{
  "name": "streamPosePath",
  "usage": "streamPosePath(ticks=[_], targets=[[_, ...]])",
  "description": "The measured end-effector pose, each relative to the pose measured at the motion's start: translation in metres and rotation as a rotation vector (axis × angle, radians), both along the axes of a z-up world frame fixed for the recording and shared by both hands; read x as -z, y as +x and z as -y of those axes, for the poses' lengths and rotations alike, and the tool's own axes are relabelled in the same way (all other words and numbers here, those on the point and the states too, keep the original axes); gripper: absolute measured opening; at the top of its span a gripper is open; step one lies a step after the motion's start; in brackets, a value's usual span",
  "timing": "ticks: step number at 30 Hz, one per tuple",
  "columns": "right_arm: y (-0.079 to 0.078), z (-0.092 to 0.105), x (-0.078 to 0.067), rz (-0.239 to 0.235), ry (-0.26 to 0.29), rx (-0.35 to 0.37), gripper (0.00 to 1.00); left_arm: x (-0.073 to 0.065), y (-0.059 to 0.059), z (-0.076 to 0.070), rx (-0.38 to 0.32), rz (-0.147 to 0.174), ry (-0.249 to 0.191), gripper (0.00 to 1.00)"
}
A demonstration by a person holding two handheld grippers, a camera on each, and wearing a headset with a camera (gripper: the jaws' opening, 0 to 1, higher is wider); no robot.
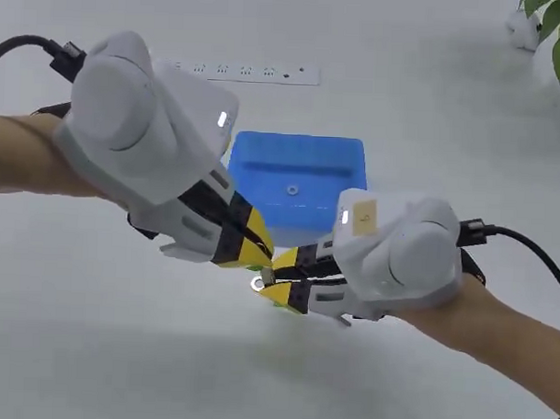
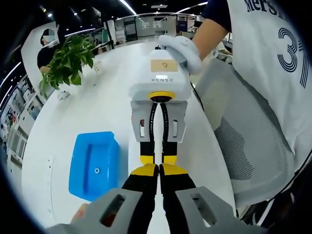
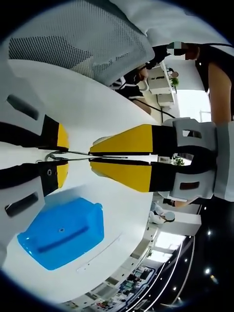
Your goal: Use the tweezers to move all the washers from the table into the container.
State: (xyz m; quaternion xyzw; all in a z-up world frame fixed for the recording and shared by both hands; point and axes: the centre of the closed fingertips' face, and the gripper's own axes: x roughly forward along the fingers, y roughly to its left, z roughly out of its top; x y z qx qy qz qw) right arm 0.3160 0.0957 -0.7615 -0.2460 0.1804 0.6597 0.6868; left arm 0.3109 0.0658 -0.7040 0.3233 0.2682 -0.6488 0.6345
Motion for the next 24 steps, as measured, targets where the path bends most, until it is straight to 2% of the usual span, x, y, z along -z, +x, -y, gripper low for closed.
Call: streamPosePath(ticks=[6, 12, 19, 24], targets=[[0.008, -0.001, -0.020, 0.017, 0.020, 0.012, 0.10, -0.020, 0.005, 0.000, 0.012, 0.036, 0.001, 0.06], [0.018, -0.001, -0.043, 0.057, 0.035, 0.014, 0.10, -0.043, 0.013, 0.000, 0.018, 0.075, -0.012, 0.06], [0.031, -0.001, -0.061, 0.104, 0.040, 0.017, 0.10, -0.062, 0.024, 0.001, 0.045, 0.115, -0.004, 0.06], [0.045, -0.001, -0.072, 0.139, 0.042, 0.028, 0.10, -0.070, 0.034, 0.001, 0.060, 0.139, 0.002, 0.06]])
